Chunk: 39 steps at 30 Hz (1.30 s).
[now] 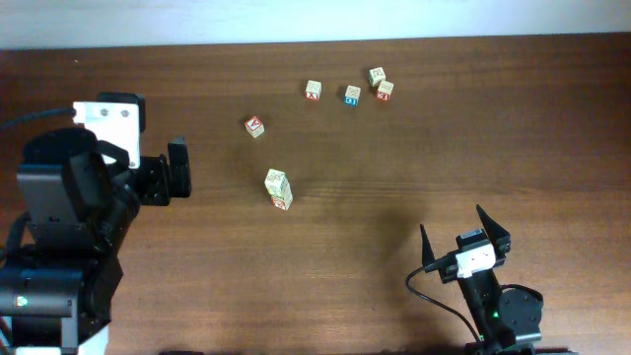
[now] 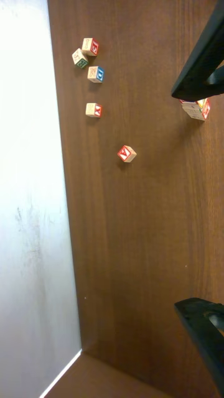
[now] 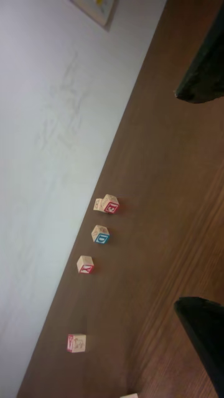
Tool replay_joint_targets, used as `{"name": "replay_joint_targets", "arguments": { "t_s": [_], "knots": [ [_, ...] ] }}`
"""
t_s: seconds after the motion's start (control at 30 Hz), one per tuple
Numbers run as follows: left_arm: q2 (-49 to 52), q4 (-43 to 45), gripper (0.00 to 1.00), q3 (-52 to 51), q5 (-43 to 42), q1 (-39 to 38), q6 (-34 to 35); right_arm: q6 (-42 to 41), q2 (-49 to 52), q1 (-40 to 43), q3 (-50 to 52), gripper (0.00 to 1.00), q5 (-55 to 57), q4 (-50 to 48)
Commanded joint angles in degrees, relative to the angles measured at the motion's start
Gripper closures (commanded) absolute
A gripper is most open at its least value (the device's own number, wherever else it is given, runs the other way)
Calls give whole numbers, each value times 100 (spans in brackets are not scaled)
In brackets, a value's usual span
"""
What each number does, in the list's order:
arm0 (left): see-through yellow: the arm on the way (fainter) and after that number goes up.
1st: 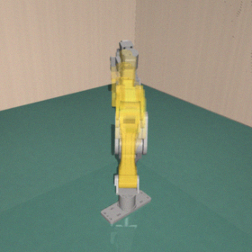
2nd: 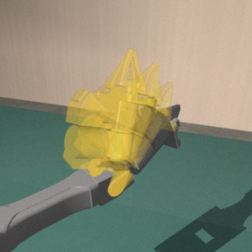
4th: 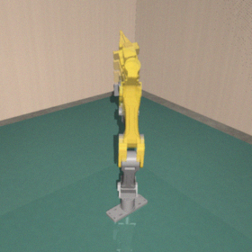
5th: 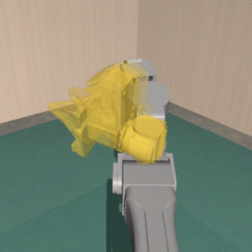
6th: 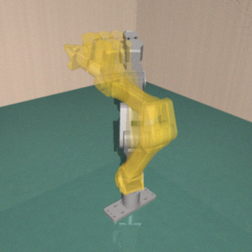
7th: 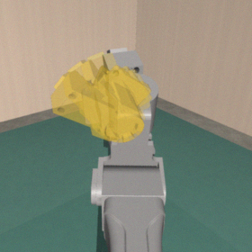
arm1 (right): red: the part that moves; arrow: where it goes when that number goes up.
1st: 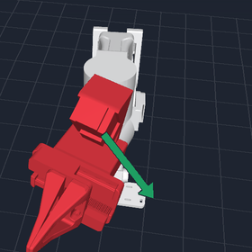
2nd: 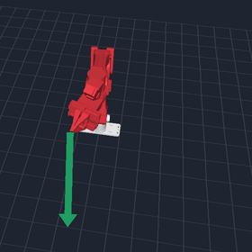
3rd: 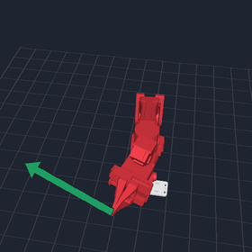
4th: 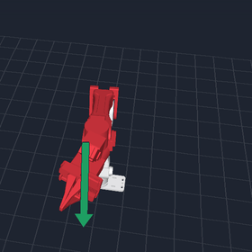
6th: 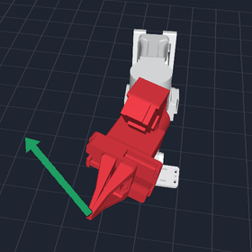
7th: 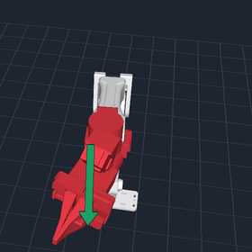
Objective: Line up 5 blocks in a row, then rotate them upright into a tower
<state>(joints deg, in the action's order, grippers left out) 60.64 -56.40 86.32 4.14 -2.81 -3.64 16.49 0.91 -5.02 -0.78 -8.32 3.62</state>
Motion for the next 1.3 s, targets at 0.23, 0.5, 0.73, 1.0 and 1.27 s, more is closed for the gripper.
{"name": "replay_joint_targets", "arguments": {
  "t_s": [0.23, 0.5, 0.73, 1.0, 1.27],
  "knots": [
    [-13, 7, 1, 94, 66, 37, -11, -44, -72, -63, 46, 1, -52, 7],
    [-13, 7, 1, 94, 66, 37, -11, -46, -72, -63, 46, 1, -52, 7],
    [-90, 11, 1, -24, 125, 35, -11, -44, -72, -63, 46, 1, -52, 7],
    [-1145, 1255, 1, -2188, 170, 37, -13, -46, -72, -63, 46, 2, -52, 7],
    [-2435, 2938, 1, -4317, 103, 37, -11, -44, -72, -63, 46, 1, -52, 7]
  ]
}}
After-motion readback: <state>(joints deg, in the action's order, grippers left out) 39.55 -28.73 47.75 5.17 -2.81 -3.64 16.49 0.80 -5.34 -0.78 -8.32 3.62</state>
